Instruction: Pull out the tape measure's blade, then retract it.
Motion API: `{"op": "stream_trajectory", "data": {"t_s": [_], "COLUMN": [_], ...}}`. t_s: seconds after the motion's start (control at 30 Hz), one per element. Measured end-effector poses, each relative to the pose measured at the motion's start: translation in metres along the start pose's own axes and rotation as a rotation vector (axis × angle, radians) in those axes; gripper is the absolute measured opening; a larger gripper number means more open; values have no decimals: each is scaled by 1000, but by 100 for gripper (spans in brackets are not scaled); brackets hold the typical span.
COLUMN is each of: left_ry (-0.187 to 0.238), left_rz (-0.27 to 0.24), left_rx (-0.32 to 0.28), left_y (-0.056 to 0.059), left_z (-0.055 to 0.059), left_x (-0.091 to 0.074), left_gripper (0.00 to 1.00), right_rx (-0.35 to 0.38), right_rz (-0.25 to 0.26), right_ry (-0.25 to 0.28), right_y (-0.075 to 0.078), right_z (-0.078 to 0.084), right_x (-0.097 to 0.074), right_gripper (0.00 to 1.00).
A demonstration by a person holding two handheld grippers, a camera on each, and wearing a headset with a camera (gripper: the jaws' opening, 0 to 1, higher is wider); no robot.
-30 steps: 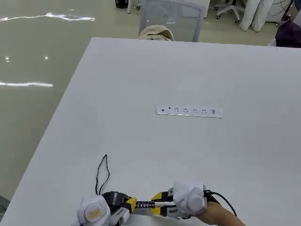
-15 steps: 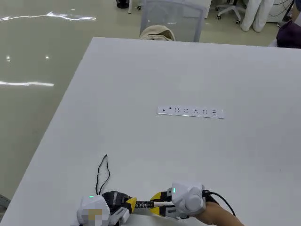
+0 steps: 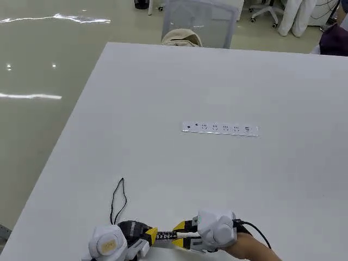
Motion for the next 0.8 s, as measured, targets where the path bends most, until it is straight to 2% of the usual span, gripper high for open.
{"op": "stream_trajectory", "data": {"t_s": [0.8], "left_ry": [-7], "left_rz": [-12], "left_rx": [-19], "left_y": [-1], "left_z": [0], "left_x": [0], "left_gripper": [66], "right_rx": [-2], "right_rz": [4], "right_ry": [4], "right_y": [0], "right_z": [-4], "right_x": [0], "right_gripper": [13]}}
Point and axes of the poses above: the centre of the closed fingertips' face, and the gripper's own axes: x roughly forward along the fingers, y roughly to its right, z roughly out of its underside, the point moved 7 cm from there along -x, roughly backward along the fingers, and after that the axes turned 6 degrees about y, right-handed, at the moved point
